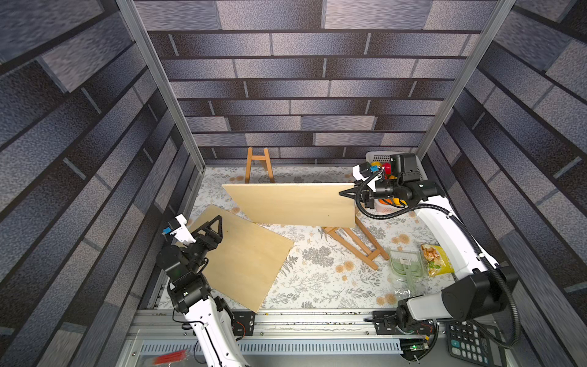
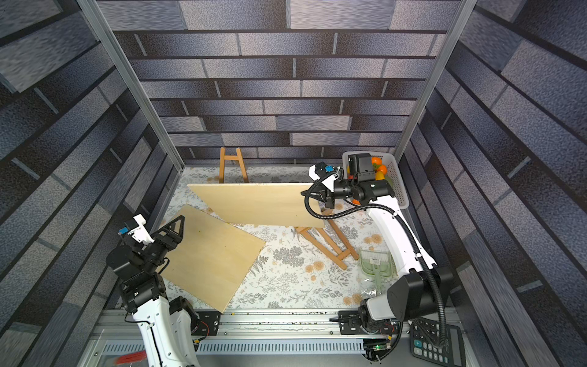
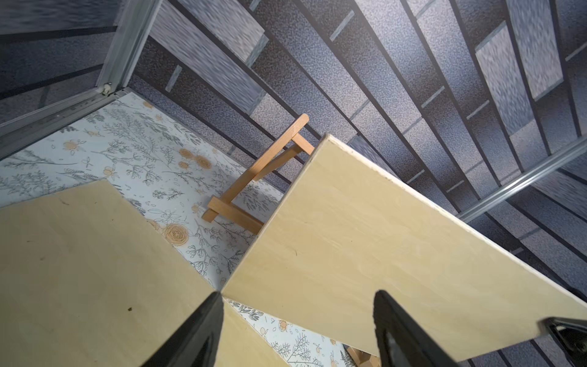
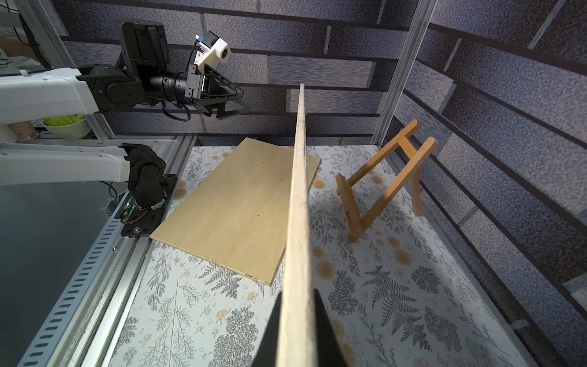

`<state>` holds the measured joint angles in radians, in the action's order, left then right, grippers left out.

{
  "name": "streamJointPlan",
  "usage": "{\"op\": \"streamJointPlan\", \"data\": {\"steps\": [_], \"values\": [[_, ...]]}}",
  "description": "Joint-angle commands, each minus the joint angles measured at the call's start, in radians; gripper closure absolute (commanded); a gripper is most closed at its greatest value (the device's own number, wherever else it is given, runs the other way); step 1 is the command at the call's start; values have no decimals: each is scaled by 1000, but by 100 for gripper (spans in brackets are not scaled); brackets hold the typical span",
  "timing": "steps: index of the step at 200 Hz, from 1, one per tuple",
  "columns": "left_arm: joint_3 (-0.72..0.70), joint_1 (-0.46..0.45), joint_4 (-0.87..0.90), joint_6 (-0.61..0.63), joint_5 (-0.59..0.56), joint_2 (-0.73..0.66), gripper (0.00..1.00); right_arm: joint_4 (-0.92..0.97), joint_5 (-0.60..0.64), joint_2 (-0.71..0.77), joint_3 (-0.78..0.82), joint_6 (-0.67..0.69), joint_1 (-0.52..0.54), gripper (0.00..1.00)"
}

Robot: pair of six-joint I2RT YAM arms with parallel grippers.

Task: Assemble the easel
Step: Adjust the drawing board at the center of the board.

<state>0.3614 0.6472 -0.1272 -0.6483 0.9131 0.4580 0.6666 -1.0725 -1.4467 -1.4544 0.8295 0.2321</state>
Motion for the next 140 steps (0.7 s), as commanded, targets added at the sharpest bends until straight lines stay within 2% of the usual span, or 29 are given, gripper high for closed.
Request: {"op": "streamJointPlan", "data": {"steps": [1,15,34,43,60,80,108,140], "values": [[-42,-28,-251,-3,127,44,25,178,-80,-24,-36,61,5,100],[-28,-85,-250,88,161,97,25,179,-79,-27,-32,71,0,100],[61,-205,15,414,142,174,23,186,-79,-24,-24,88,0,100],[89,-250,83,509,120,225,23,186,-77,-20,-19,90,0,100],[76,-274,-28,516,117,305,24,217,-54,-11,-15,117,1,100],[74,-251,-110,531,109,379,25,243,-34,8,-7,136,0,100],[135,-263,-18,705,119,450,24,273,-25,35,15,160,-1,100],[193,-259,-90,773,174,571,26,316,-7,45,46,193,0,100]]}}
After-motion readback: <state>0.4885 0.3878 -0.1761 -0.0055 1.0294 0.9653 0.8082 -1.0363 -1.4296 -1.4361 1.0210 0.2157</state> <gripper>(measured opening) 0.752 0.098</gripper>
